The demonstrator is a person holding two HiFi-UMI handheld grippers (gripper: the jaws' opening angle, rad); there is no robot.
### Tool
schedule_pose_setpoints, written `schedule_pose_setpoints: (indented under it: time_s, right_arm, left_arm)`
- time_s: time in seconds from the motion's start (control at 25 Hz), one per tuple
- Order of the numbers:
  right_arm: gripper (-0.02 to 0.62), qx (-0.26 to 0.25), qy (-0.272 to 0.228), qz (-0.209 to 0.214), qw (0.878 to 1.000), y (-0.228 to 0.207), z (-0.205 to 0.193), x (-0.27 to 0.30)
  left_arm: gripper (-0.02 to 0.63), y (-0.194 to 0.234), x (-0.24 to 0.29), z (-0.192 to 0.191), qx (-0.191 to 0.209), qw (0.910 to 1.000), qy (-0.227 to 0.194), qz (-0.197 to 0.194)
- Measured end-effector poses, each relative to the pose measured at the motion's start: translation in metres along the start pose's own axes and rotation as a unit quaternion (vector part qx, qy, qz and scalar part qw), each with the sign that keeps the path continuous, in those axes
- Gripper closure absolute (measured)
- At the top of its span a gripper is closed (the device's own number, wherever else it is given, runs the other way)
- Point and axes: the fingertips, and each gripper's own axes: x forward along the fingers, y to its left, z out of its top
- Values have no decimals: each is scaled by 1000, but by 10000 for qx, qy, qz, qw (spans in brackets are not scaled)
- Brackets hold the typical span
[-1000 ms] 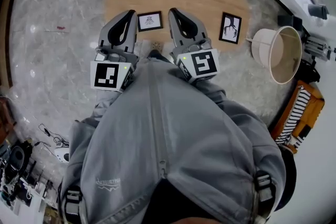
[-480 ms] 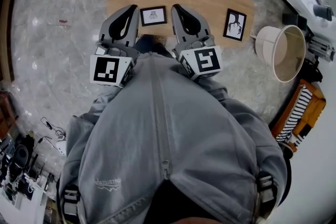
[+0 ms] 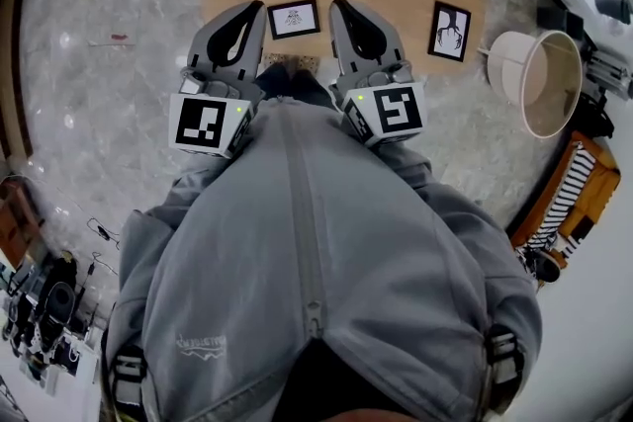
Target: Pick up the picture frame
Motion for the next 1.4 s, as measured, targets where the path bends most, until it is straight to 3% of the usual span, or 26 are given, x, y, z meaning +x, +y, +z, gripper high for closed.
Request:
schedule_pose_setpoints:
  time_s: [0.2, 0.4, 0.72, 1.4]
  right_arm:
    - [561, -72, 61, -117, 9999, -4, -11, 9]
    - [561, -90, 176, -192, 9996, -8, -28, 26]
    - [561, -104, 392, -204, 9990, -33, -72, 47]
    - [561, -222, 852, -174, 9960, -69, -208, 81]
  left_arm:
    - [588, 3, 12, -12, 74, 9994, -109, -308]
    - [588, 19, 22, -29, 66, 9993, 138, -327]
    - [588, 35, 47, -64, 79, 9993, 88, -354]
    - [588, 69, 91, -193, 52, 9992, 316, -256]
